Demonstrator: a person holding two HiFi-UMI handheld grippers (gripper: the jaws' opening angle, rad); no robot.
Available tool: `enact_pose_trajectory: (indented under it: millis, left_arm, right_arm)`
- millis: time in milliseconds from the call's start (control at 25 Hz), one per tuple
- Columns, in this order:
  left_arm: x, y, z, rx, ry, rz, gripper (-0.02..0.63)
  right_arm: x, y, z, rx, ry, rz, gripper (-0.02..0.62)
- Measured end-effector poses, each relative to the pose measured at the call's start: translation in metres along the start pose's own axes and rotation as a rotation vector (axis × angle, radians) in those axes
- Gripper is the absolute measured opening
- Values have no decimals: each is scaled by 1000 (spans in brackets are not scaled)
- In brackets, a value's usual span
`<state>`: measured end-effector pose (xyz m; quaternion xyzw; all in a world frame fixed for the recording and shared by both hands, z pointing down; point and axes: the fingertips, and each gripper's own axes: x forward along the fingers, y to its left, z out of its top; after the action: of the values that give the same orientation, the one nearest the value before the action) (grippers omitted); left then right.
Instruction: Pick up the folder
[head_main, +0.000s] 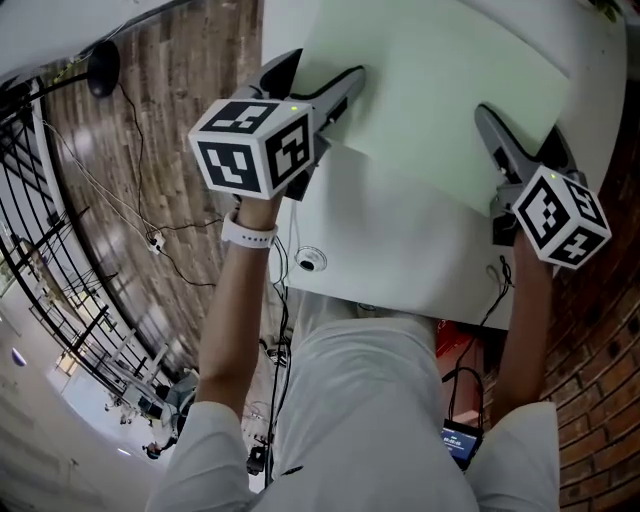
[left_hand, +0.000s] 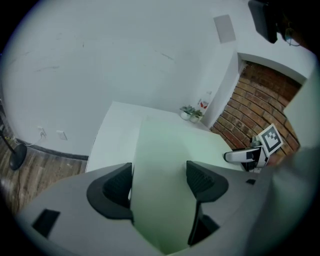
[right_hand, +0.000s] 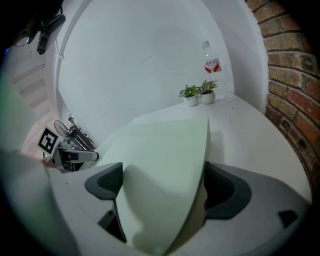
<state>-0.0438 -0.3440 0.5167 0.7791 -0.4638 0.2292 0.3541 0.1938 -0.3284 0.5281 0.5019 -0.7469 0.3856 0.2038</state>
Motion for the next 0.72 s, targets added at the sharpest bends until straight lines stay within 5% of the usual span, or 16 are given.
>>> enact_pose_trajectory:
  millis: [720]
  left_arm:
    - [-52,-10,-16,11,-57,48,345]
  right_arm:
    - [-36,31,-7,-18,-90,-9,479]
